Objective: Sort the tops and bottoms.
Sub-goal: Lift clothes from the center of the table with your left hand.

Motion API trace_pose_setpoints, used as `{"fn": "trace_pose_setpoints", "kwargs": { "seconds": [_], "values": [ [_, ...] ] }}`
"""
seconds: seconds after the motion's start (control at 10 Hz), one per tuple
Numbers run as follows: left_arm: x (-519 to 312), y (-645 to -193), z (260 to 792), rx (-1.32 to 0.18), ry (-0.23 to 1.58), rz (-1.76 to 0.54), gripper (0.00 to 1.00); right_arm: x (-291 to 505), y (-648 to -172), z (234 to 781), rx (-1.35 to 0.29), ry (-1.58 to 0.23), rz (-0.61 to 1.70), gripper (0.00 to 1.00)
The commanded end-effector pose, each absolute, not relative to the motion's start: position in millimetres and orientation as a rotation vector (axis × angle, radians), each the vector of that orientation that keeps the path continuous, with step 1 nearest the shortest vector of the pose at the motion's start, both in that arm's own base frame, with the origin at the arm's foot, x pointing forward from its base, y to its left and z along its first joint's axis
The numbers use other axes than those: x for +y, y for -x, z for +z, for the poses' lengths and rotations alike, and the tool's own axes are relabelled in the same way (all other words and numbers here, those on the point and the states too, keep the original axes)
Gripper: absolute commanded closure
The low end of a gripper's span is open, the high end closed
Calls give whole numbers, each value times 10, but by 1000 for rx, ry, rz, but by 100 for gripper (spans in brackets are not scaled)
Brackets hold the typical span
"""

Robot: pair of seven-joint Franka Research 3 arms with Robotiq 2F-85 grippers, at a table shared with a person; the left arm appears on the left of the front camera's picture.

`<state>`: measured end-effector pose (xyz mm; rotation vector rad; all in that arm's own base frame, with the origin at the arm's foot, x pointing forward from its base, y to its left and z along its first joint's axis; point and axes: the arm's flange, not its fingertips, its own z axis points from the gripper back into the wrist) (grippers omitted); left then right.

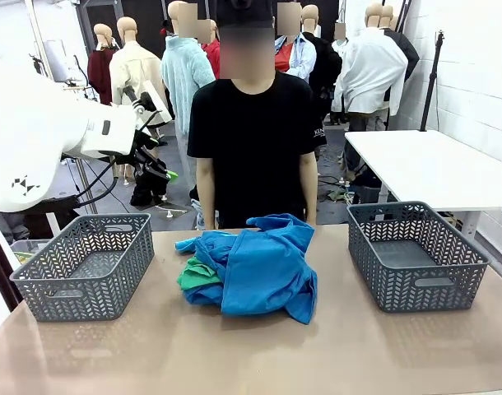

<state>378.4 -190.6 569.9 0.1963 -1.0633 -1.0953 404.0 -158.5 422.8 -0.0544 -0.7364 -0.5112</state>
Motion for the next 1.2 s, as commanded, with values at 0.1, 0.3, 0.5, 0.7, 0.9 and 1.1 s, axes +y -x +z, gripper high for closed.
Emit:
{"fn": "trace_pose_setpoints", "kwargs": {
  "seconds": [0.1,0.3,0.5,0.7,0.9,1.1],
  "values": [
    [-2260,-4050,5618,-1037,-49,-1211,0,-1576,-4028,4243,-734,61,-508,0],
    [-2720,-4348,5579,-924,-13,-1313,0,-1576,-4028,4243,-734,61,-508,0],
    [-3070,-4583,5450,-799,58,-1404,0,-1576,-4028,4243,-734,61,-508,0],
    [-3346,-4798,5207,-677,78,-1480,0,-1576,-4028,4243,-734,61,-508,0],
    [-3425,-4906,5007,-578,78,-1511,0,-1576,-4028,4243,-734,61,-508,0],
    [-3398,-4912,4833,-509,71,-1499,0,-1576,-4028,4243,-734,61,-508,0]
  ]
}}
